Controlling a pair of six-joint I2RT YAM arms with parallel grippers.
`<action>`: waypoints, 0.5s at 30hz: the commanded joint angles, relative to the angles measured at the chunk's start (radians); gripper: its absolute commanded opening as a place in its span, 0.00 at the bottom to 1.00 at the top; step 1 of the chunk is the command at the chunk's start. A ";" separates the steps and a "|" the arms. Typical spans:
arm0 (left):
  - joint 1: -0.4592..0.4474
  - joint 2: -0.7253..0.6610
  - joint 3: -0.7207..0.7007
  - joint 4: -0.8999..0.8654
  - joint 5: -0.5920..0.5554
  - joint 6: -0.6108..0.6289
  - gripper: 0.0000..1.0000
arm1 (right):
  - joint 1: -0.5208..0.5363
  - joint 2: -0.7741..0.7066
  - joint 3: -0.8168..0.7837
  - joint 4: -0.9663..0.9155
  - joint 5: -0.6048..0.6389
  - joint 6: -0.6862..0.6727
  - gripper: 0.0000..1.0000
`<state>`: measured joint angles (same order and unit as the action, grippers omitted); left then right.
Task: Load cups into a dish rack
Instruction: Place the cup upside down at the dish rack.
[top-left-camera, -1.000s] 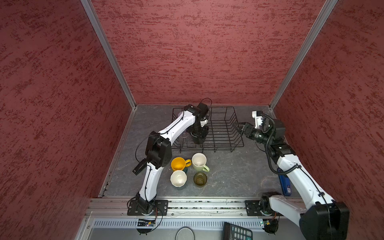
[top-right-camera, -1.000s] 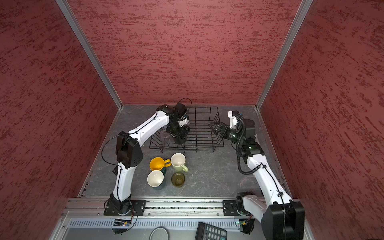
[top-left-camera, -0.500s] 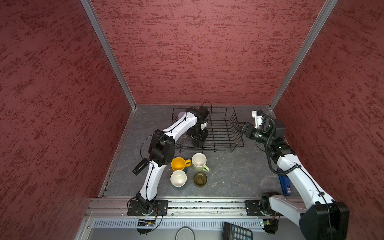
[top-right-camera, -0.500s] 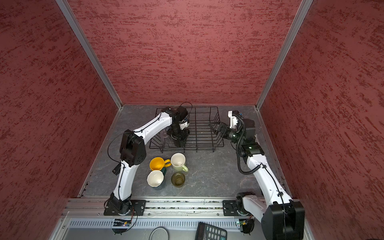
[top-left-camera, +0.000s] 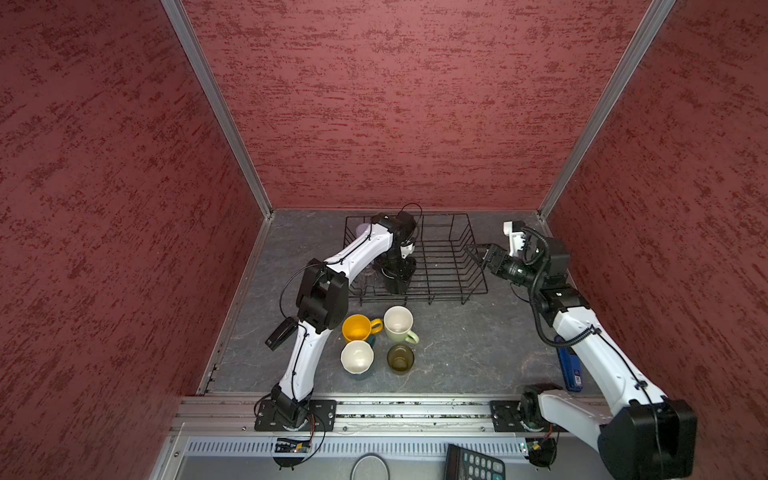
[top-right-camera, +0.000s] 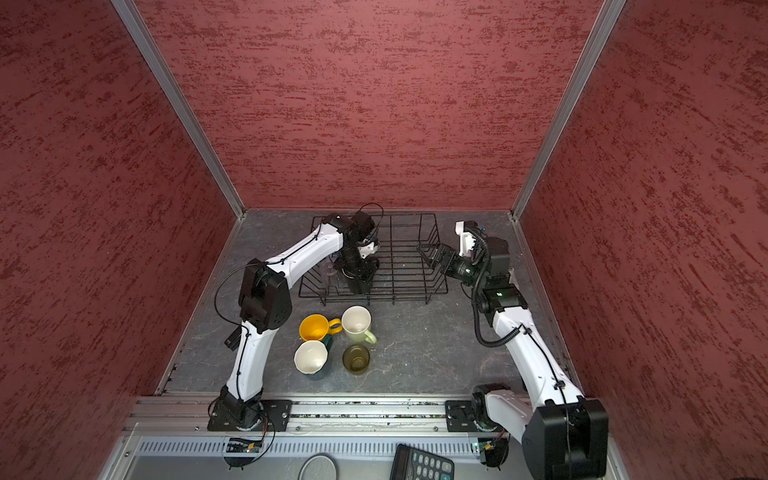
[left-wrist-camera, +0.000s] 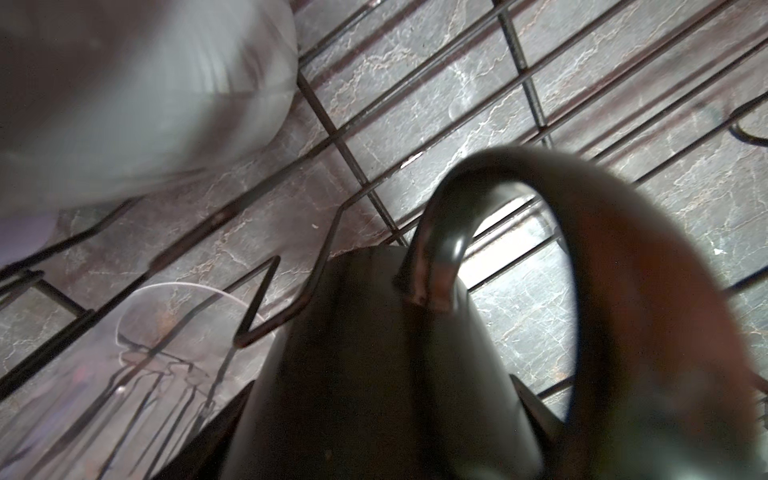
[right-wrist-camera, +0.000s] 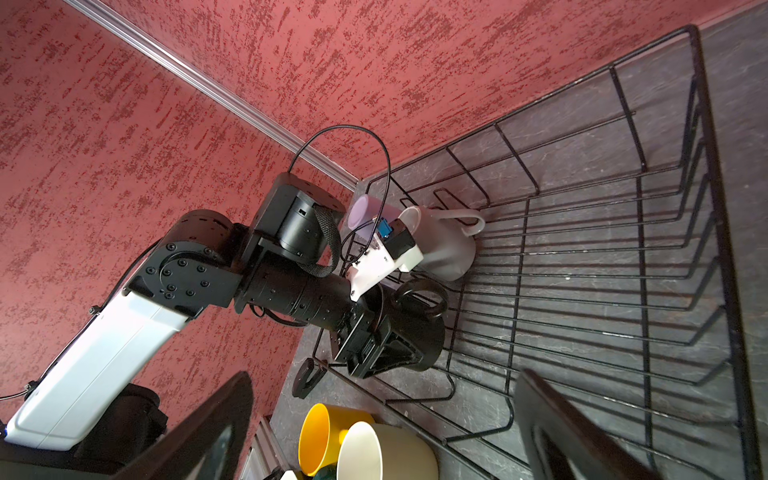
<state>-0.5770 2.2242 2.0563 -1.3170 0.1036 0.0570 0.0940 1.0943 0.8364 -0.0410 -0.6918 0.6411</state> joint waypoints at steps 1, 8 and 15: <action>0.005 0.004 0.008 0.002 0.016 0.005 0.89 | -0.005 -0.002 -0.007 0.030 -0.011 0.006 0.99; 0.004 0.006 0.007 0.003 0.009 0.009 1.00 | -0.006 -0.007 -0.007 0.024 -0.011 0.007 0.99; 0.000 -0.036 0.008 0.014 -0.020 0.002 1.00 | -0.005 -0.007 -0.001 0.011 -0.004 -0.002 0.99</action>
<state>-0.5789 2.2234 2.0567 -1.3159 0.1127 0.0586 0.0940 1.0939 0.8364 -0.0418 -0.6922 0.6434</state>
